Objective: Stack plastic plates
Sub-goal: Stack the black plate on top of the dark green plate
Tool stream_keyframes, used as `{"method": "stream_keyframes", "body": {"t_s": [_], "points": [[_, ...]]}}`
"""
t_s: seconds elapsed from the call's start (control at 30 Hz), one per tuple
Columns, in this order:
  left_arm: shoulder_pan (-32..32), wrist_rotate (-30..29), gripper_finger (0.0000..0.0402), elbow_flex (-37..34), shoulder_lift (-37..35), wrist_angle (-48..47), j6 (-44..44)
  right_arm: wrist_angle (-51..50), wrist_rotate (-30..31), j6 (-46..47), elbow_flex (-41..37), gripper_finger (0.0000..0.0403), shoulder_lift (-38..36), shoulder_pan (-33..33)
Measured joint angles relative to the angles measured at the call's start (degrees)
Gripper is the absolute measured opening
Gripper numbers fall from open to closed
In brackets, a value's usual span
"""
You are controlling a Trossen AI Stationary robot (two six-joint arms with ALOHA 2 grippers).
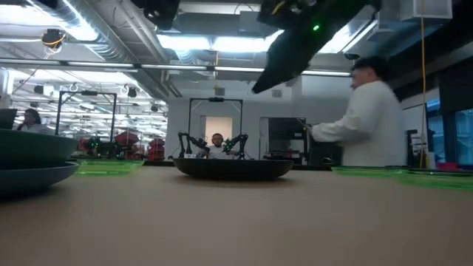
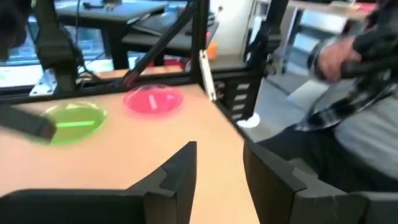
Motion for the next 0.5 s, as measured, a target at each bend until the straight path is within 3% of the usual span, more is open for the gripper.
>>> {"method": "stream_keyframes", "body": {"t_s": [0.07,0.17,0.33,0.4,0.5], "points": [[-0.7,-6.14,0.0125,0.0,-0.64,-2.27,-0.23,-3.88,-1.32,1.29,-0.25,0.0159,-1.47,0.88],[-1.82,-20.76,0.0125,0.05,-2.52,-5.51,-1.18,-6.99,-5.14,4.62,-2.61,0.0159,-2.66,3.52],[-3.83,-40.44,0.0125,0.0,-4.39,-9.36,-2.22,-0.18,-7.68,5.63,-10.83,0.0159,-2.84,9.48],[-3.97,-42.43,0.0125,0.01,-4.36,-9.46,-2.22,8.72,-7.7,4.92,-15.57,0.0159,-2.79,10.63],[-3.02,-40.71,0.0125,0.01,-3.22,-9.58,-2.4,25.5,-8.04,3.06,-23.14,0.0159,-2.79,10.98]]}}
